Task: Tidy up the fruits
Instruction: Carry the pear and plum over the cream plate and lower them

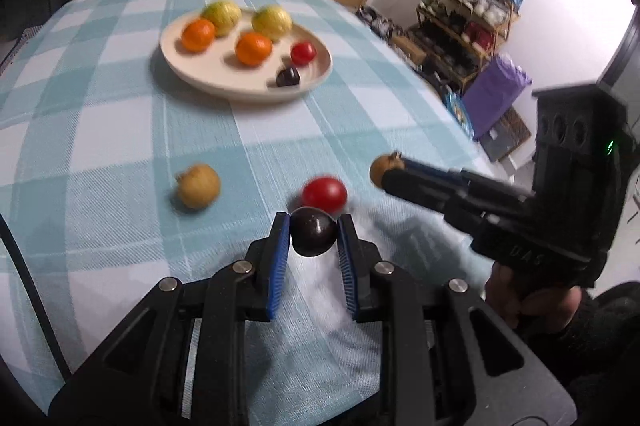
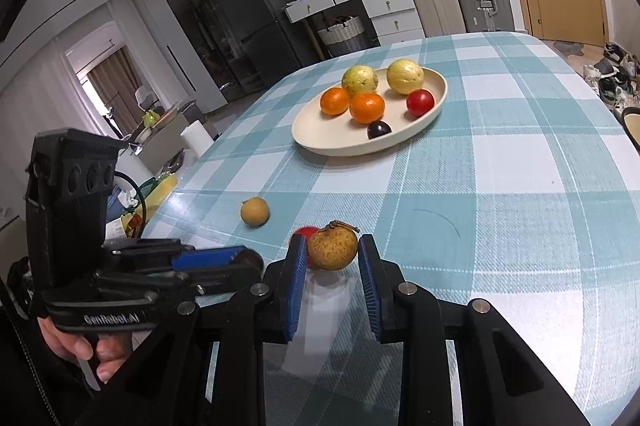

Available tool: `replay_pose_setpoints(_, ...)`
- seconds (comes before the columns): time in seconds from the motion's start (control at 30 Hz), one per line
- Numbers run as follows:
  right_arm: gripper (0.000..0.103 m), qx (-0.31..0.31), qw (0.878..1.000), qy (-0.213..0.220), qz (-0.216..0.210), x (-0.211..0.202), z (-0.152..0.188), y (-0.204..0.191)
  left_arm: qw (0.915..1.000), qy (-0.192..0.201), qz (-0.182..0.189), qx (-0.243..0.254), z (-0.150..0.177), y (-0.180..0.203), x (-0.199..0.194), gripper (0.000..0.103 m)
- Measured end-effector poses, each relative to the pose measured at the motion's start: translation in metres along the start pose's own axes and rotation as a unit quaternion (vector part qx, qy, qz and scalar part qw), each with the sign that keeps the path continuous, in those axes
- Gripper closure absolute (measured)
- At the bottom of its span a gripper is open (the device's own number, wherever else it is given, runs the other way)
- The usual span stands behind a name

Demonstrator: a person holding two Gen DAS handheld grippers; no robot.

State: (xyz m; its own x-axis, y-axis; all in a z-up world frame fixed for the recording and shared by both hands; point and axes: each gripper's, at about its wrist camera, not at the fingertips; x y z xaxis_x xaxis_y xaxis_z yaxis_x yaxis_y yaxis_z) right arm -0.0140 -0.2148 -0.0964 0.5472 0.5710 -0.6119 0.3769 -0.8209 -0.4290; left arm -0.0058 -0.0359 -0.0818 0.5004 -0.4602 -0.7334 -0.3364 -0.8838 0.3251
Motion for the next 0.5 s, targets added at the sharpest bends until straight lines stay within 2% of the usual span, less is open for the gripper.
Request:
replay_pose_setpoints(0.2,0.076,-0.002,1.000,0.007,-0.013,0.005,-0.016,-0.001,0.9996,0.027,-0.008,-0.007,-0.028,-0.015,-0.013,0.082)
replay_pose_setpoints(0.5,0.076,-0.012,0.999,0.021,-0.024,0.021,-0.054,0.000,0.9983,0.042,-0.021,-0.035,-0.080,-0.048,0.001,0.082)
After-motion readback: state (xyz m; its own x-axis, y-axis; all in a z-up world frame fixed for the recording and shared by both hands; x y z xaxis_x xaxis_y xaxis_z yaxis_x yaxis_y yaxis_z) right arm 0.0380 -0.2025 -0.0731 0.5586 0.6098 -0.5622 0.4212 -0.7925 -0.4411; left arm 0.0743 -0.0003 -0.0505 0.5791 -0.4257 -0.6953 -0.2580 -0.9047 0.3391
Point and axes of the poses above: each gripper's, at about its wrist camera, not at the fingertips, and x roughly the way its jaws point, y to its right, z to its underside, and after that the axes turned 2 degrees about x, right-handed
